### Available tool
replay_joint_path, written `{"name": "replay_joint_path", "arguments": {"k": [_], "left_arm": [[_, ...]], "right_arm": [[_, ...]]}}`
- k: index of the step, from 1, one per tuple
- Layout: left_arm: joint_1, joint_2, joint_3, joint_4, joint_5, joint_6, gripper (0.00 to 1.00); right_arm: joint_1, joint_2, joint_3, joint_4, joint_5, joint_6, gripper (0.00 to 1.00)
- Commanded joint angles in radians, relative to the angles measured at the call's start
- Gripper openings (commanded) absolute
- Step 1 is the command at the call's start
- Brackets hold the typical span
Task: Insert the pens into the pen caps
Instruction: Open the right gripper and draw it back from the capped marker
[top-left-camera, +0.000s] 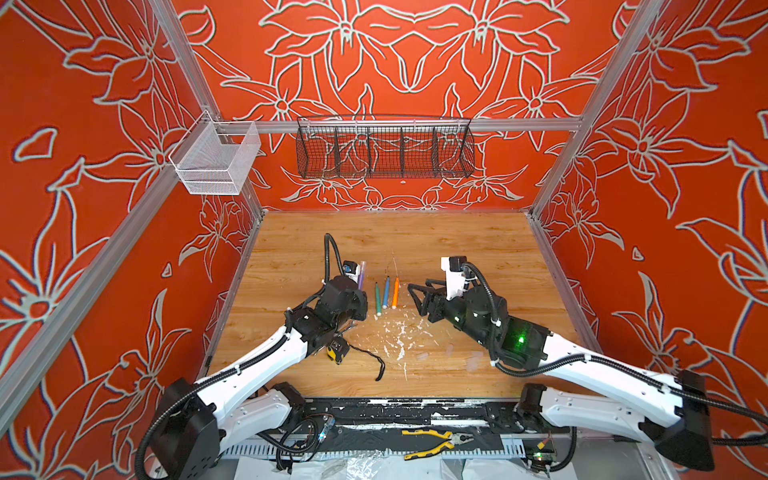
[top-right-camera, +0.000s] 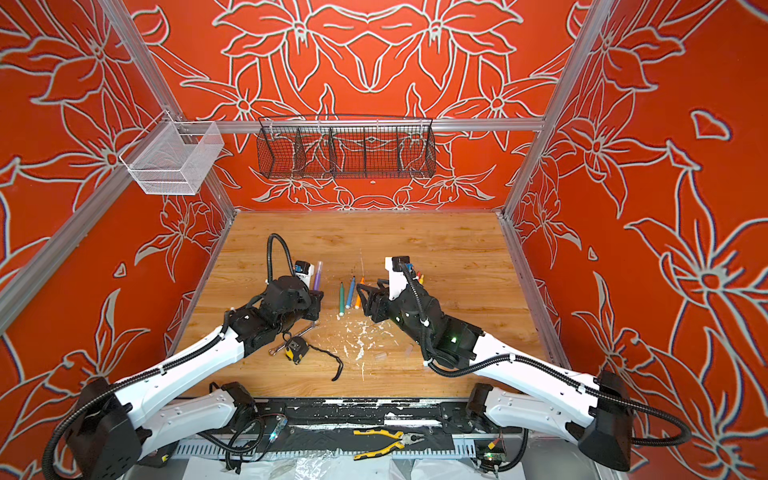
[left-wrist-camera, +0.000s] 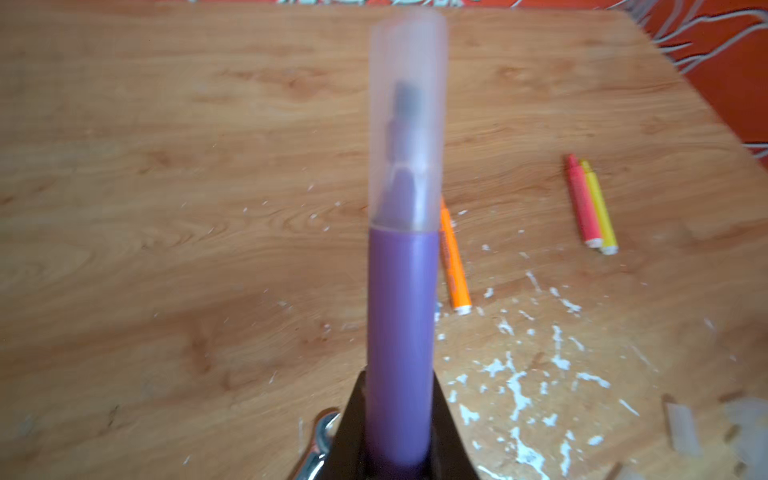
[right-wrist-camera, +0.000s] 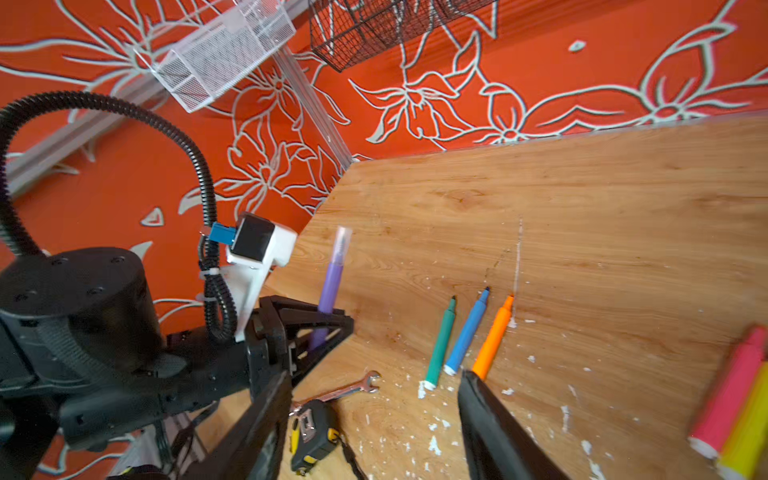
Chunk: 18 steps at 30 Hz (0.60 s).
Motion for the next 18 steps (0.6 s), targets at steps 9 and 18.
{"name": "replay_joint_path", "arguments": {"k": [9,18], "left_arm": [[0.155,0.211,0.051,-0.048,0.071,-0.133,0.0],[0.161,0.439,0.184,-0.106,0.095,-0.202,0.0]], "right_arm": [[-0.254,-0.072,-0.054,-0.257,0.185,-0.058,0.74],[-0.37,-0.071,-0.181,-0.239,0.404,-0.112,0.76]]}}
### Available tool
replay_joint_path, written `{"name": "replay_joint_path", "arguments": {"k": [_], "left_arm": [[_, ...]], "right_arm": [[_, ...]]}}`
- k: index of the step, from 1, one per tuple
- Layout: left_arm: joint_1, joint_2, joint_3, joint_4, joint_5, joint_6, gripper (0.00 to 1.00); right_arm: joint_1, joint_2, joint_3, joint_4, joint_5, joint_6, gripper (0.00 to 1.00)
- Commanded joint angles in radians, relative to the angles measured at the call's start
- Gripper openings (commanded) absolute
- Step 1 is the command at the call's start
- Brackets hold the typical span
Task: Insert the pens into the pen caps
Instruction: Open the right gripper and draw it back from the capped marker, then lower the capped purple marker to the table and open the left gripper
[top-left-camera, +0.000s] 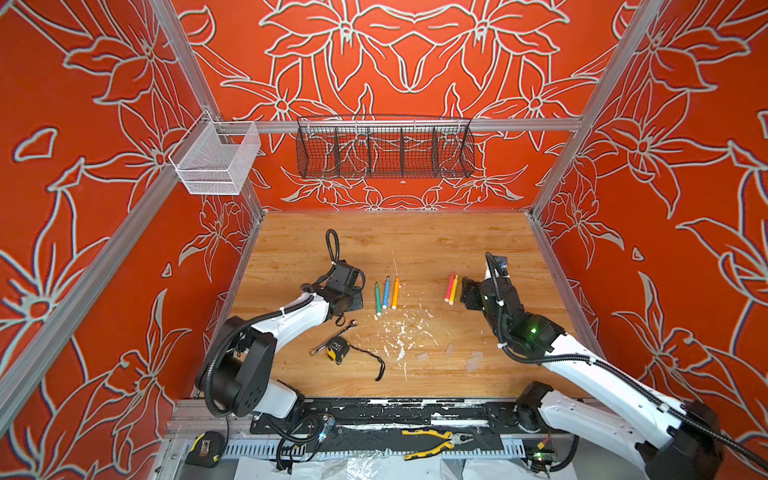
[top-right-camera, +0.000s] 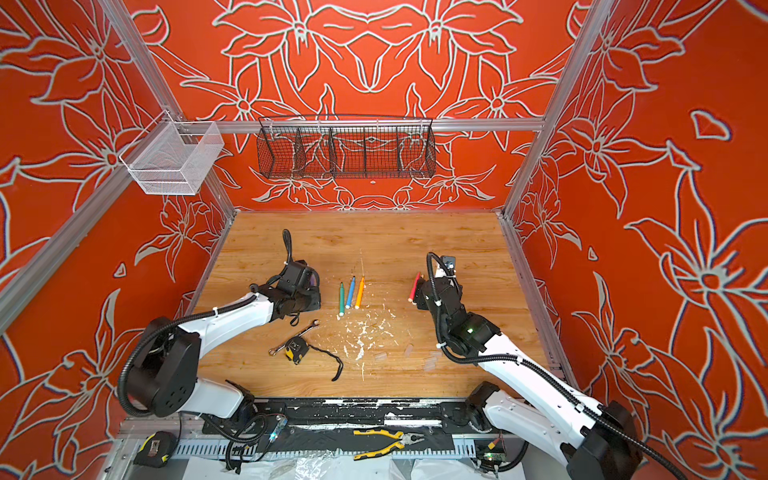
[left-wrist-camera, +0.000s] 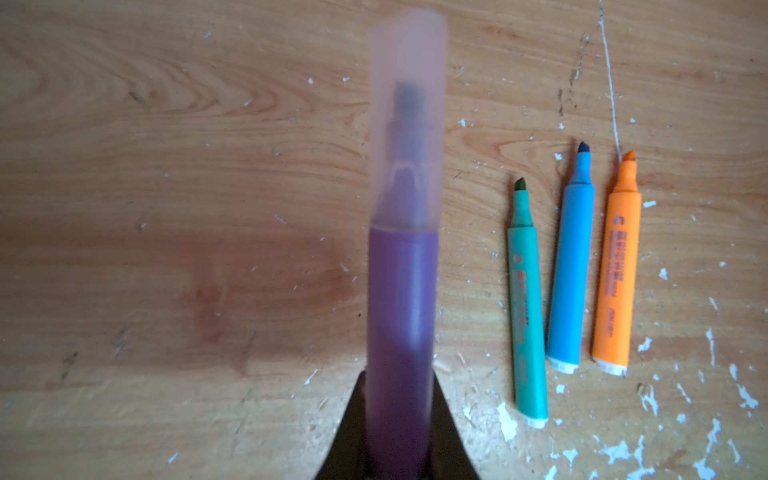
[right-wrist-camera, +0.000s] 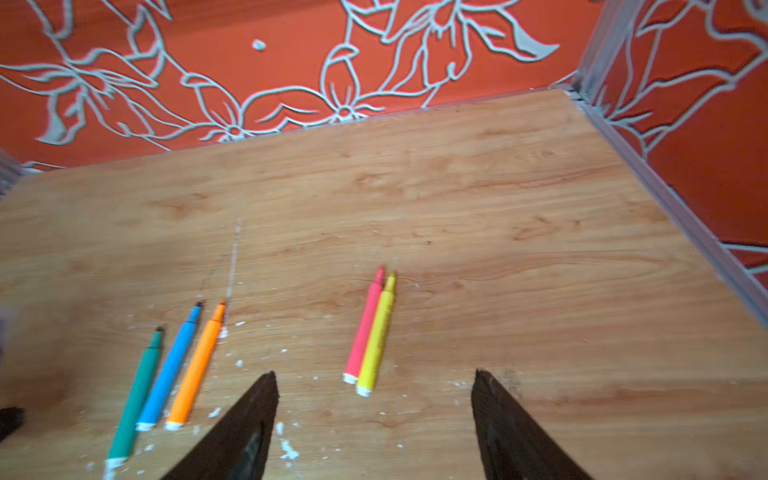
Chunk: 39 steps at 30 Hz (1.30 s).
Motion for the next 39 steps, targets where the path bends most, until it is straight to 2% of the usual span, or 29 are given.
{"name": "replay_joint_path", "arguments": {"k": [1,7,12,15,20,23,29,32,39], "left_arm": [[0.007,0.051,0.048,-0.049,0.0,-0.055,0.0],[0.007,0.145,0.084,-0.064,-0.008,-0.082,0.0],[0.007,0.175,0.066,-0.063,-0.018,-0.117,0.0],[0.007,0.189,0.063,-0.065,-0.028,-0.128,0.01],[0.008,0.21,0.077,-0.062,-0.037,-0.122,0.17],[0.007,0.232,0.106,-0.081,-0.034,-0.115,0.19],[0.007,0.257,0.142,-0.103,-0.05,-0.106,0.31],[0.007,0.261,0.154,-0.107,-0.045,-0.104,0.34],[0.007,0.189,0.208,-0.202,0.01,-0.09,0.43]], "right_arm": [[-0.028,0.001,-0.066,0.011,0.138,-0.034,0.76],[-0.052,0.029,-0.142,0.071,0.31,-0.048,0.78],[-0.062,0.031,-0.185,0.165,0.312,-0.047,0.79],[-0.062,0.059,-0.168,0.151,0.31,-0.039,0.77],[-0.062,0.112,-0.134,0.118,0.278,-0.031,0.72],[-0.062,0.13,-0.122,0.112,0.271,-0.034,0.71],[-0.062,0.121,-0.129,0.111,0.263,-0.03,0.71],[-0.062,0.116,-0.132,0.109,0.262,-0.03,0.71],[-0.062,0.105,-0.136,0.104,0.26,-0.03,0.71]]}}
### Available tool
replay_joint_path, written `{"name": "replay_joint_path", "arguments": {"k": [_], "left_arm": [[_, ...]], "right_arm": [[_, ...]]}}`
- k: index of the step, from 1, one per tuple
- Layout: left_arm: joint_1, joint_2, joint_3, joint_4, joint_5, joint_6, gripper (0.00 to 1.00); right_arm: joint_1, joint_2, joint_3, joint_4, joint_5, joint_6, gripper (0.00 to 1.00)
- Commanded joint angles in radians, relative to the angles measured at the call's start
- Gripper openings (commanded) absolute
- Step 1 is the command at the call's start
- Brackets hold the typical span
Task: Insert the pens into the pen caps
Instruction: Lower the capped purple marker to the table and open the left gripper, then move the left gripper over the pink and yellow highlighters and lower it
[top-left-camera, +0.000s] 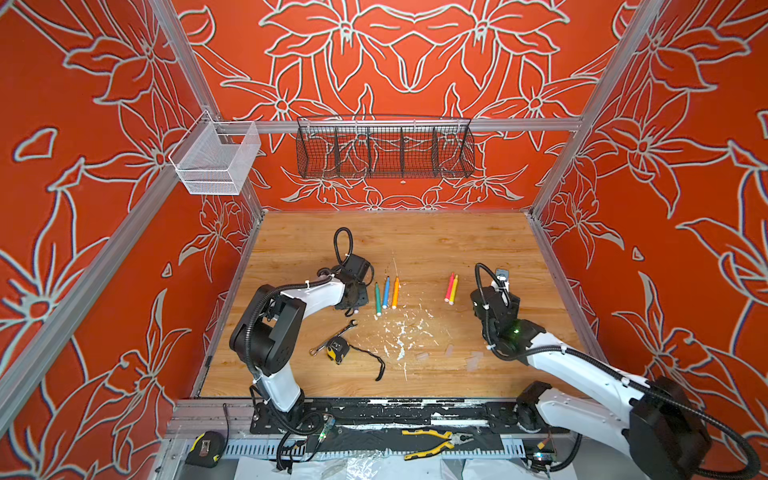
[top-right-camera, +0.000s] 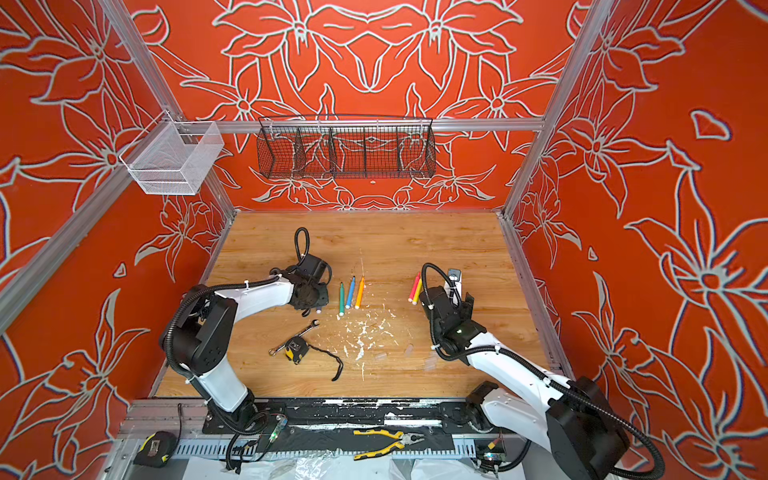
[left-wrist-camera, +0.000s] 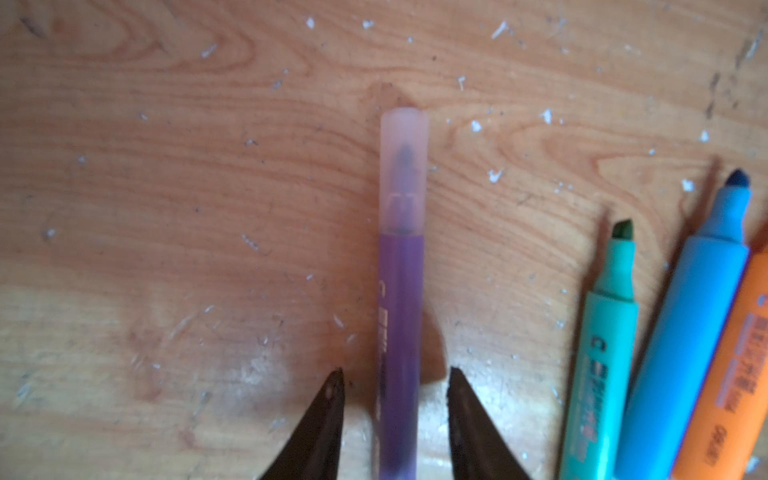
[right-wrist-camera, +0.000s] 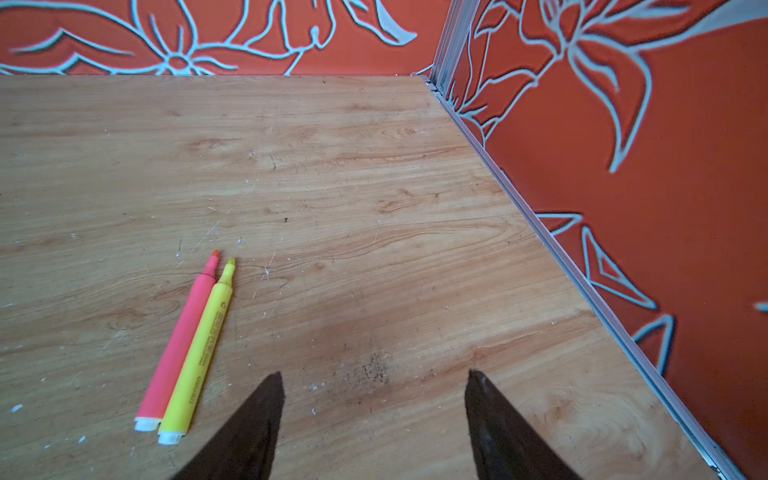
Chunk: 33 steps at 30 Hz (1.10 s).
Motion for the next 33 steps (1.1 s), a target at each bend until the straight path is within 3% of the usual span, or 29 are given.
{"name": "replay_joint_path", "arguments": {"k": [1,6,11,14,17,22,26,33], "left_arm": [[0.002,-0.072,0.04,-0.1,0.031,0.002,0.44],[-0.031,-0.272,0.001,-0.117,0.035,0.007,0.5],[-0.166,-0.46,-0.051,-0.053,0.01,0.034,0.58],[-0.255,-0.506,-0.048,-0.019,0.003,0.052,0.6],[-0.327,-0.503,-0.036,0.025,0.021,0.062,0.6],[-0.431,-0.395,0.044,0.065,0.021,0.092,0.6],[-0.468,-0.22,0.169,0.047,0.041,0.098,0.6],[-0.478,0.184,0.526,-0.14,0.041,0.093,0.44]], "right_arm": [[-0.006,-0.015,0.02,-0.02,0.002,0.015,0.71],[-0.006,-0.015,0.021,-0.031,0.009,0.024,0.71],[-0.006,-0.021,0.024,-0.052,0.028,0.046,0.75],[-0.032,-0.045,0.019,-0.06,-0.008,0.045,0.82],[-0.107,-0.087,-0.001,-0.072,-0.103,0.061,0.82],[-0.196,-0.172,-0.041,-0.087,-0.182,0.102,0.81],[-0.229,-0.228,-0.074,-0.077,-0.222,0.105,0.81],[-0.23,-0.348,-0.131,-0.075,-0.228,0.102,0.78]]}}
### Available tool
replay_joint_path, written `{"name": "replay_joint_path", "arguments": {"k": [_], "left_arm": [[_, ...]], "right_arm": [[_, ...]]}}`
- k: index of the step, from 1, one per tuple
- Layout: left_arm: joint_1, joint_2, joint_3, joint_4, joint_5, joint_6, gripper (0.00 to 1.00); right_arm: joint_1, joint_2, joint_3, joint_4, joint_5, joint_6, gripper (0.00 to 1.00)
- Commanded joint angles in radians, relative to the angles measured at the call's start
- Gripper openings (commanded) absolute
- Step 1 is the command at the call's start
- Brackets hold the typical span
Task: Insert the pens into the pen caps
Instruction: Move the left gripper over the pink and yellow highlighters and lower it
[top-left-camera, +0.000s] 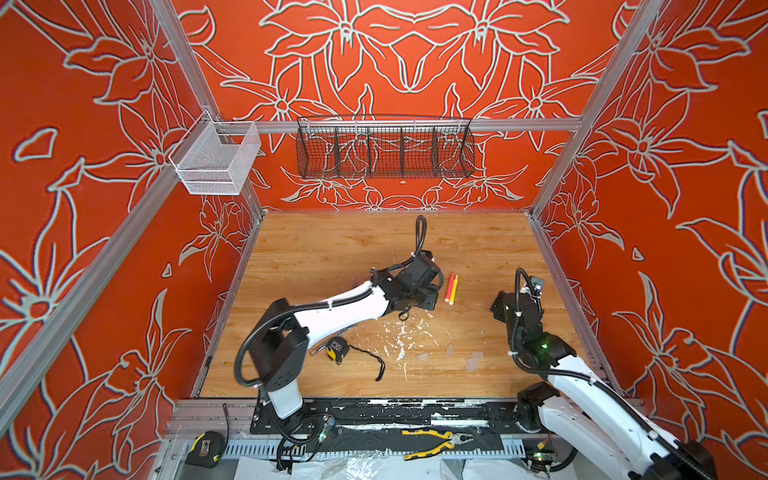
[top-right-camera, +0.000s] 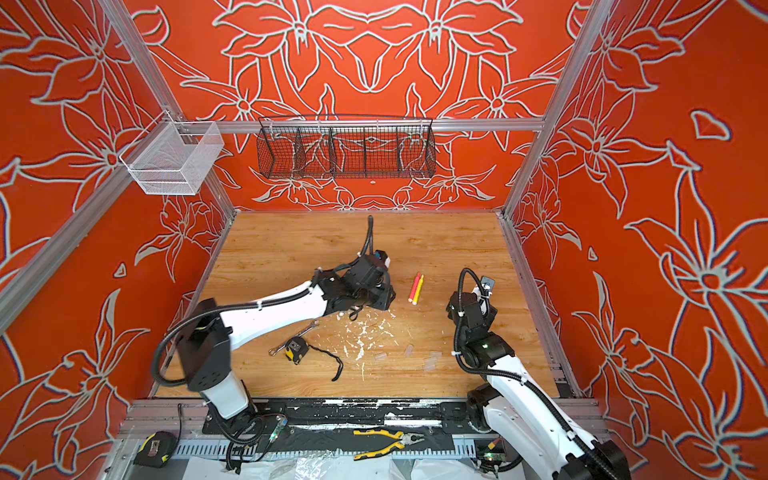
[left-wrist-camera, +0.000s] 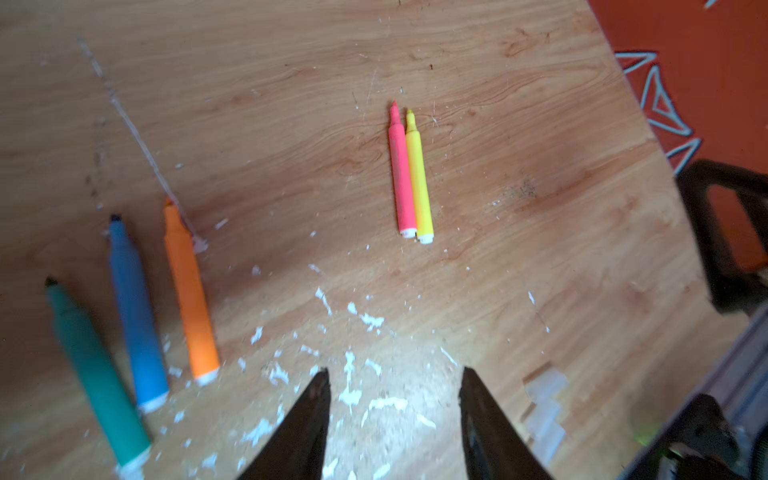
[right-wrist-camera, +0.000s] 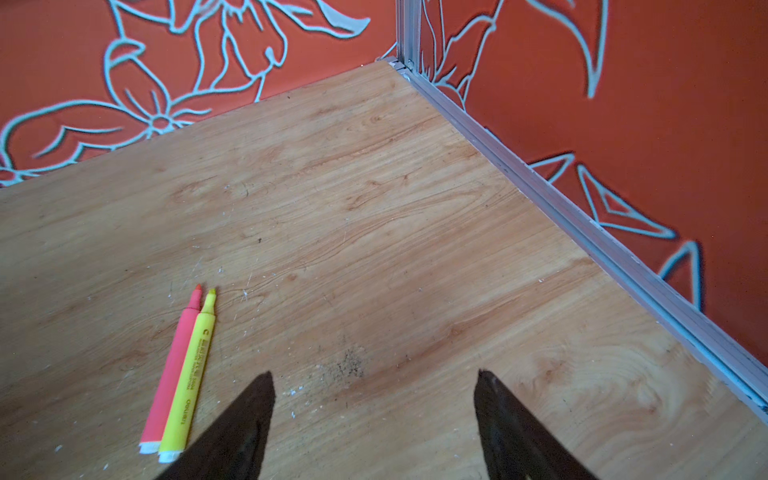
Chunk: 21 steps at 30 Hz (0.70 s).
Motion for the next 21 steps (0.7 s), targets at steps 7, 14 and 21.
{"name": "replay_joint_path", "arguments": {"k": [7,14,21], "left_arm": [[-0.008,0.392,0.417,-0.269,-0.051,0.0,0.41],[-0.009,0.536,0.632,-0.366,-0.068,0.039,0.37],[-0.008,0.606,0.728,-0.397,-0.09,0.058,0.37]], "right_arm": [[-0.004,-0.117,-0.059,0.002,-0.046,-0.002,0.8],[-0.005,-0.048,-0.031,0.003,-0.055,-0.003,0.8],[-0.004,-0.019,-0.019,0.005,-0.058,-0.004,0.79]]}}
